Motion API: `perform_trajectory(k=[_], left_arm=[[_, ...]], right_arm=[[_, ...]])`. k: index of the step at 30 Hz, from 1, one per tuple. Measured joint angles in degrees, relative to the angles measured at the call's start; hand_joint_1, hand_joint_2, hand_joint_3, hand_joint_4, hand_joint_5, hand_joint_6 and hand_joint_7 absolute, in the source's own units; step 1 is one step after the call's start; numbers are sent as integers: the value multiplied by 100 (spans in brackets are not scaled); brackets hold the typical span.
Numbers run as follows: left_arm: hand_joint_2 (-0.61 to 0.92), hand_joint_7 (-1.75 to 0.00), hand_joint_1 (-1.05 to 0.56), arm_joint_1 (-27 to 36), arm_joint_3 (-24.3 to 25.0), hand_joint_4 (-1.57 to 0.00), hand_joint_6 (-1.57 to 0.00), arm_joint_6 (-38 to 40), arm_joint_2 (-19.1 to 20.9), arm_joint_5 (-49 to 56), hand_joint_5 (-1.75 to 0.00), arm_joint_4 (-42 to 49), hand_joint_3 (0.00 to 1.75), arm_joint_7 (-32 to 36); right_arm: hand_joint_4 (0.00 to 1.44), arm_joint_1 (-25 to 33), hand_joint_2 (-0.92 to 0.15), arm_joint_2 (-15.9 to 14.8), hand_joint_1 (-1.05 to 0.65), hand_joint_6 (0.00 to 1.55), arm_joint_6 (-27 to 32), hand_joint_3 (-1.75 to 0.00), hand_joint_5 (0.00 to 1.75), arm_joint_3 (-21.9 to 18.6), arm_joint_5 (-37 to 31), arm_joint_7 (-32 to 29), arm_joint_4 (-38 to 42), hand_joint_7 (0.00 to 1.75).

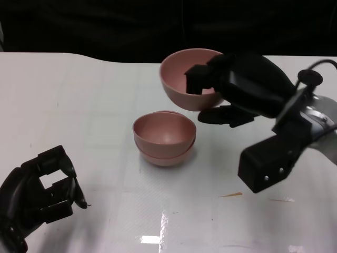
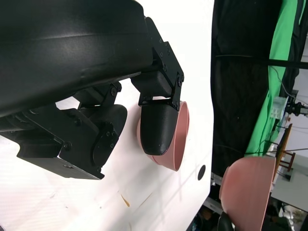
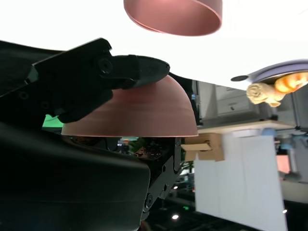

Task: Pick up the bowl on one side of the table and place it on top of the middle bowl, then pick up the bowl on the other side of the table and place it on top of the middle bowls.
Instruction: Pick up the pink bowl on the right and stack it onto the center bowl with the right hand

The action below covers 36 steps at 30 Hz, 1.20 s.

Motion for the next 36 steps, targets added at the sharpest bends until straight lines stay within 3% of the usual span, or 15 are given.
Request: perform_trajectory(k=[1, 4, 14, 20, 36], left_arm=[[72, -175, 22, 3, 0, -92, -75, 4, -3, 3, -175, -15, 150, 5], [71, -175, 20, 3, -3, -92, -76, 6, -11, 30, -175, -85, 150, 27], [67, -175, 16, 5, -12, -91, -77, 5, -62, 81, -175, -97, 153, 43], [65, -175, 16, 43, -14, -91, -77, -1, -72, 124, -175, -147, 157, 83], [63, -175, 18, 155, -20, -92, -79, 13, -75, 126, -175, -336, 160, 79]], right_arm=[[86, -39, -69, 54, -31, 64, 13, -67, 175, 19, -7, 27, 5, 170], [84, -72, -73, 202, -32, 62, 86, -58, 175, 114, -60, 102, 5, 174], [85, -82, -74, 626, -32, 61, 80, -57, 175, 426, -272, -17, 288, 175], [84, -86, -82, 791, -33, 60, 113, -43, 175, 533, -309, -54, 523, 175], [87, -166, -85, 1053, -30, 63, 69, -39, 175, 796, -500, -527, 1393, 175]])
